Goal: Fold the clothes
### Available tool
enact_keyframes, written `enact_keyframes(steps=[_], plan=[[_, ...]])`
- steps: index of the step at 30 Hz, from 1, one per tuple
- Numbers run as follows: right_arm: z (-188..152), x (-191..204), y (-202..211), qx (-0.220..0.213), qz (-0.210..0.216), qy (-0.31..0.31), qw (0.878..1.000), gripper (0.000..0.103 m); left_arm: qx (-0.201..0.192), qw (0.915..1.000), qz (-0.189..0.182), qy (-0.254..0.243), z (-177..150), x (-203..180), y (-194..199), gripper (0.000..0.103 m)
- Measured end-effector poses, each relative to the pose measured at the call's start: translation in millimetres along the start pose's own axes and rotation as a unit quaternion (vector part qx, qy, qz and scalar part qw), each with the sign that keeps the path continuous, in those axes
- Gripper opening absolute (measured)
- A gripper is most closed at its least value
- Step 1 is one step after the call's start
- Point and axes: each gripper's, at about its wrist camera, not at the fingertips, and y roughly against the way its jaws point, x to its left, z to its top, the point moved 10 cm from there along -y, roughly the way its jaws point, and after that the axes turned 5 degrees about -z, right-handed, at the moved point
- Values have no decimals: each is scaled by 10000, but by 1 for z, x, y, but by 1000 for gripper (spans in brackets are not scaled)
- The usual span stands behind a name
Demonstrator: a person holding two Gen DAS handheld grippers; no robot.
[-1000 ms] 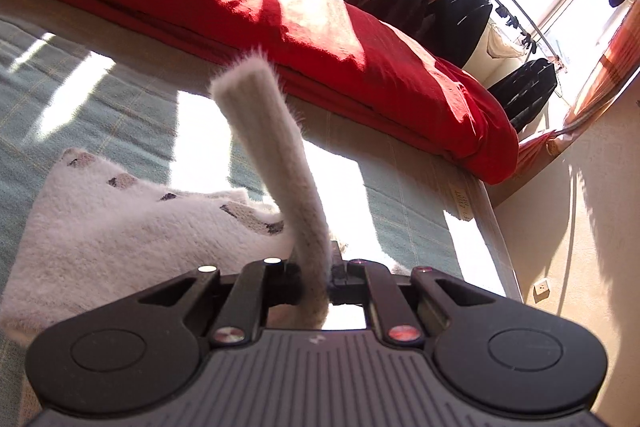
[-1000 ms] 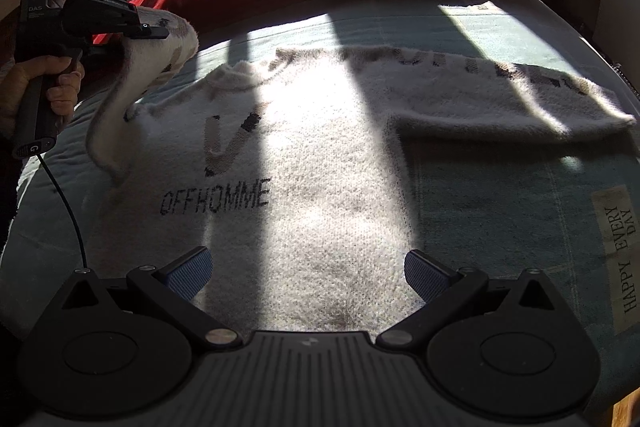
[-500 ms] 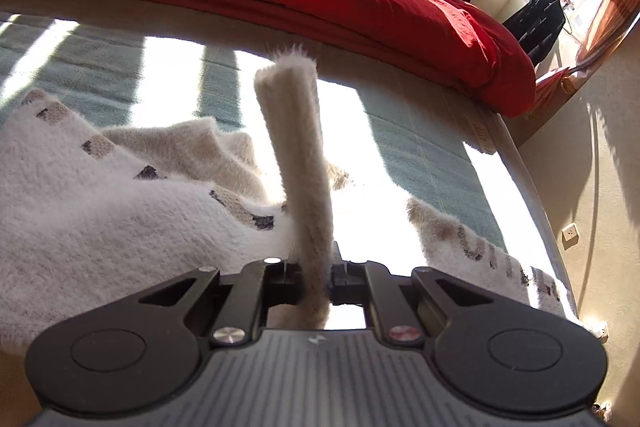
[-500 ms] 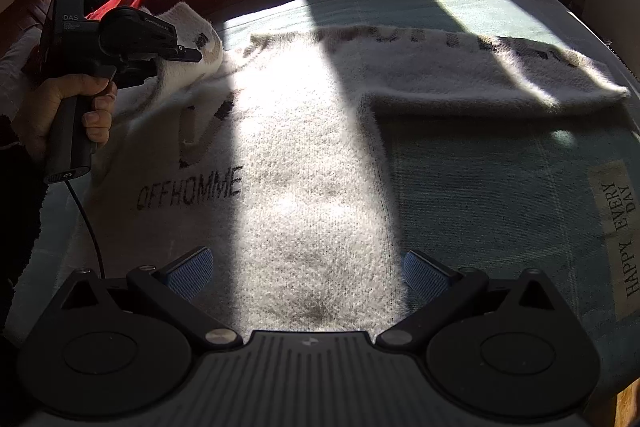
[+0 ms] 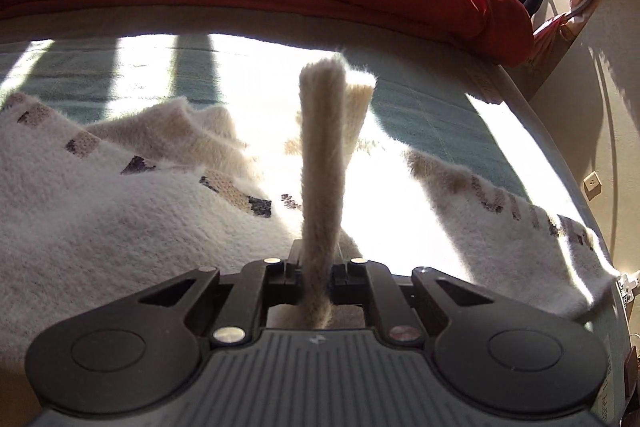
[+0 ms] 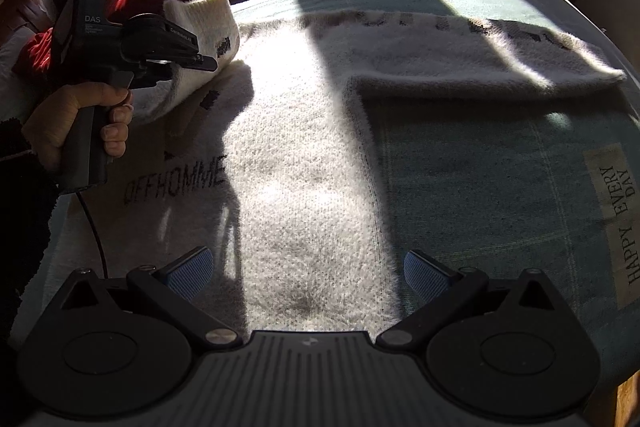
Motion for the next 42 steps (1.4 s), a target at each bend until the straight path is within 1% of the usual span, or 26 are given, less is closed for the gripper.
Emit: enact_keyframes(steps=[3,6,8,10,11,14,15,17,19,20,22,23,25,26,27,30,31,33,36,38,42], plan=[[-1,1,1,15,-12,10,10000,103,27,9997,44,-229,-2,-6,0,10],[-2,2,4,-1,-24,39,10000,103,31,9992,30,-405,-4,-14,2,19],[-2,3,6,-19,-42,25,10000,103,-4,9985,-65,-550,-5,-22,8,22],[-2,5,8,-49,-45,23,10000,103,-56,9970,-180,-745,-6,-33,18,28],[-2,6,9,-64,-48,19,10000,103,-83,9961,-237,-842,-6,-38,24,28],[-2,12,14,-114,-50,32,9999,103,-240,9946,-79,-1010,-6,-26,46,35],[-2,14,16,-133,-49,42,9999,103,-293,9939,-24,-1065,-6,-22,54,40],[-3,19,19,-172,-36,72,9998,103,-399,9922,86,-1174,-6,-14,69,42],[-4,25,22,-214,-28,102,9997,103,-504,9903,196,-1283,-6,-6,84,47],[-4,27,24,-237,-19,125,9996,103,-557,9891,250,-1337,-6,-2,92,48],[-4,33,27,-284,-12,165,9995,103,-662,9866,360,-1445,-6,7,108,55],[-4,37,28,-303,-8,185,9994,103,-695,9858,454,-1459,-7,15,114,57],[-4,43,30,-329,-33,253,9991,103,-778,9845,685,-1417,-12,43,131,68],[-4,46,30,-340,-51,292,9990,103,-819,9836,801,-1394,-14,58,139,70],[-4,48,30,-351,-68,330,9988,103,-825,9834,924,-1326,-18,75,146,72],[-4,59,30,-374,-112,500,9980,103,-763,9824,1302,-1097,-35,127,164,72],[-3,62,29,-371,-107,541,9978,103,-731,9827,1354,-1035,-40,138,166,72],[-3,68,25,-319,-72,592,9977,103,-606,9856,1321,-860,-56,160,168,72],[-4,81,17,-193,84,629,9978,103,-498,9875,1267,-792,-71,177,161,72],[-4,88,12,-132,126,680,9975,103,-444,9881,1254,-776,-76,182,153,72],[-5,97,0,9,43,818,9966,103,-408,9900,1158,-700,-75,189,130,72]])
